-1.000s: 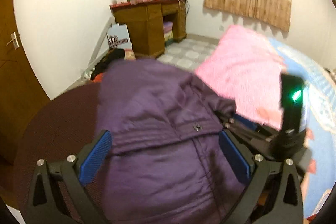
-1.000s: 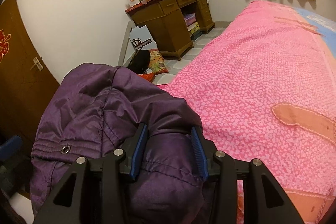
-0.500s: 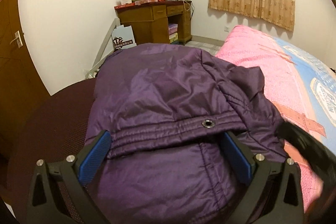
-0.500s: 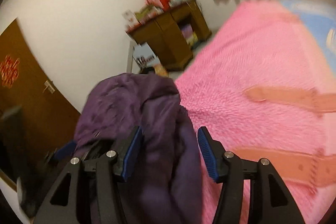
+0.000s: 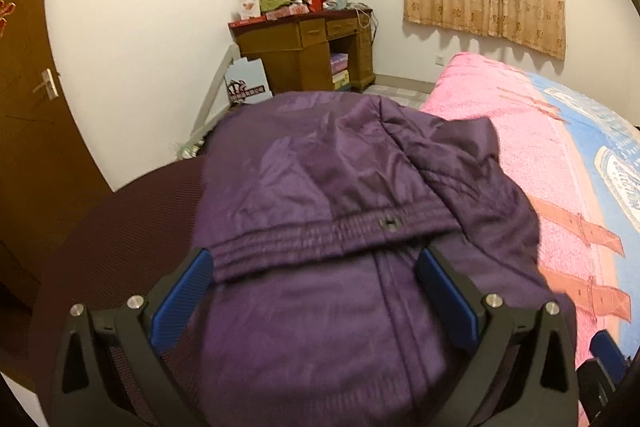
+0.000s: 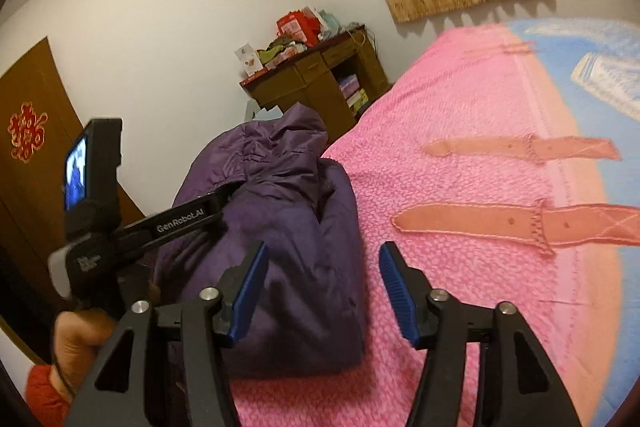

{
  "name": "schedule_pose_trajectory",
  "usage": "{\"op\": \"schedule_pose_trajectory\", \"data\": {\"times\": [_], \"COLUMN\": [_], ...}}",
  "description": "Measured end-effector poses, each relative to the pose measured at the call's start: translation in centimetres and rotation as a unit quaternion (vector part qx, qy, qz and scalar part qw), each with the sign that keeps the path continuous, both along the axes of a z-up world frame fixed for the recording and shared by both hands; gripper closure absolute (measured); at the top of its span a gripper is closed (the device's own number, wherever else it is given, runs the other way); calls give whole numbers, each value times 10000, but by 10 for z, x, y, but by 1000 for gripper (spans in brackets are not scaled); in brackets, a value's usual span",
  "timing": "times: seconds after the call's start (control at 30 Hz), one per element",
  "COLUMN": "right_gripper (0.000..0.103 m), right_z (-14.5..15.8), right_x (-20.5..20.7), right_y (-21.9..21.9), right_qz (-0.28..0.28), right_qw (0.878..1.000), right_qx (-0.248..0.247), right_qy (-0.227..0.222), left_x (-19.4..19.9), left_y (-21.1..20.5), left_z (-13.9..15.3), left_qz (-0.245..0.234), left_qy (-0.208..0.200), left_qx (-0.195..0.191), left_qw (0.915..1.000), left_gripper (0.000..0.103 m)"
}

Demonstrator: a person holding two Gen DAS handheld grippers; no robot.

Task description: Fold large clothes

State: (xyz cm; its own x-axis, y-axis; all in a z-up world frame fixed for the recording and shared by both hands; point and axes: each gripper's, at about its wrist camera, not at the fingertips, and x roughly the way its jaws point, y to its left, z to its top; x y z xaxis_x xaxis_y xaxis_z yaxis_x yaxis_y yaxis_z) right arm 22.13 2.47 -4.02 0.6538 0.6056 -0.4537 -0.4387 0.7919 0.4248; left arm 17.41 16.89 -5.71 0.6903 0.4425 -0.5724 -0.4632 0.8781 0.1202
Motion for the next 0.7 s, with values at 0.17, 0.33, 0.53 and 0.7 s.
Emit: {"op": "schedule_pose_trajectory", "data": {"times": [0.17,0.33,0.53,0.7], "right_gripper": [30,29,25,19], "right_z": [11,27,62,95], "right_x": [-20,-48,-97,-132], "right_y": [-12,-23,-29,-38], "right_qz": [-196,-181,-183,-448], "right_qw": [9998,9997,9978,9911], "right_qx": [-16,79,-38,-331], "right_qy": [-11,-137,-632,-1206], "left_x": [-52,-107,-141,-156], "left_y": [-15,-27,-54,-69], "left_z": [10,14,27,52], "left_qz": [82,185,49,-78], "left_qy": [-34,-213,-355,-738], "left_qx": [219,100,517,635], "left_qw": [9997,9996,9980,9952], "left_gripper": [0,0,0,0]}}
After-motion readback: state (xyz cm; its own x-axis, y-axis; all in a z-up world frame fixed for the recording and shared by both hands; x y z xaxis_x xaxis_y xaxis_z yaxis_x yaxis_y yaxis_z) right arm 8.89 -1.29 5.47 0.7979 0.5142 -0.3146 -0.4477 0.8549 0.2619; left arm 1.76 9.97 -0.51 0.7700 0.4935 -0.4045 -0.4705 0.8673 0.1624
